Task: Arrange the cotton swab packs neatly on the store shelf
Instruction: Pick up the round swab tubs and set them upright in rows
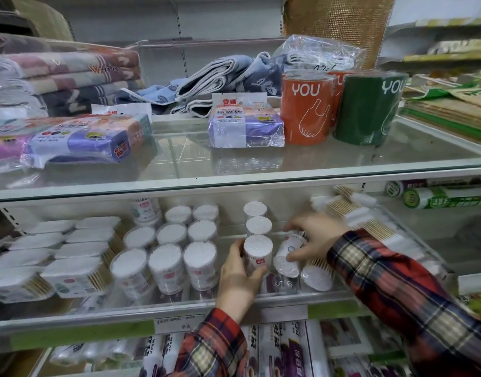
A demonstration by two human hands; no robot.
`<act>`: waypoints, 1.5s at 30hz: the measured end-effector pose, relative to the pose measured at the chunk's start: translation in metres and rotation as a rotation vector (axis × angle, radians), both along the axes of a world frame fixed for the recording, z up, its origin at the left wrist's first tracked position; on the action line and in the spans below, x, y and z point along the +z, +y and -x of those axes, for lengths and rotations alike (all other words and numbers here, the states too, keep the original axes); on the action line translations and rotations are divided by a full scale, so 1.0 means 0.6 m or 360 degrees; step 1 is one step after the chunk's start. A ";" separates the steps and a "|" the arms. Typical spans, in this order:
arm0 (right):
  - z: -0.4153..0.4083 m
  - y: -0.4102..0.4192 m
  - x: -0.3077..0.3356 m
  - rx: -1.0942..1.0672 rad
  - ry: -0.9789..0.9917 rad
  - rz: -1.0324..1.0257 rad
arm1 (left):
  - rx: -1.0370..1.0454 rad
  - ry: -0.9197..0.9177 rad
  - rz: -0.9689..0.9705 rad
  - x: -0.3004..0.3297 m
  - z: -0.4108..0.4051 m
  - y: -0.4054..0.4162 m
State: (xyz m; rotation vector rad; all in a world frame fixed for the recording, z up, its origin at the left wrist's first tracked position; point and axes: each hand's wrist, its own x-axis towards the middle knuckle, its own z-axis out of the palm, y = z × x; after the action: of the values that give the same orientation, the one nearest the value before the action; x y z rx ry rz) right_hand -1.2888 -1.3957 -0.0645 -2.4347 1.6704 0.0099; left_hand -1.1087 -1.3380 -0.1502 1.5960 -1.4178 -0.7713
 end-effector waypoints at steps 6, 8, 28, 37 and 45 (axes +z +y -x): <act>-0.019 -0.006 -0.026 0.0089 0.0157 0.0117 | 0.0008 -0.0217 0.0220 0.028 0.002 0.028; -0.021 -0.010 -0.030 0.0100 0.0188 0.0132 | 0.0016 -0.0261 0.0385 0.051 0.006 0.039; 0.005 0.019 0.030 -0.0050 -0.0253 0.0194 | -0.0116 0.0366 0.0321 0.099 0.008 0.011; 0.008 0.073 0.029 0.0259 -0.0959 0.0569 | -0.0314 0.0713 -0.0114 0.126 0.015 0.012; 0.005 0.087 -0.003 0.0364 -0.1144 0.0619 | -0.0404 0.0695 -0.0158 0.108 0.015 0.023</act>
State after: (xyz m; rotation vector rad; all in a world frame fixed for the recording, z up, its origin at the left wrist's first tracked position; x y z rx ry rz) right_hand -1.2917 -1.3436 -0.0663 -2.4146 1.1344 -1.1029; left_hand -1.1174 -1.3239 -0.0855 1.2293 -1.2828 -1.2702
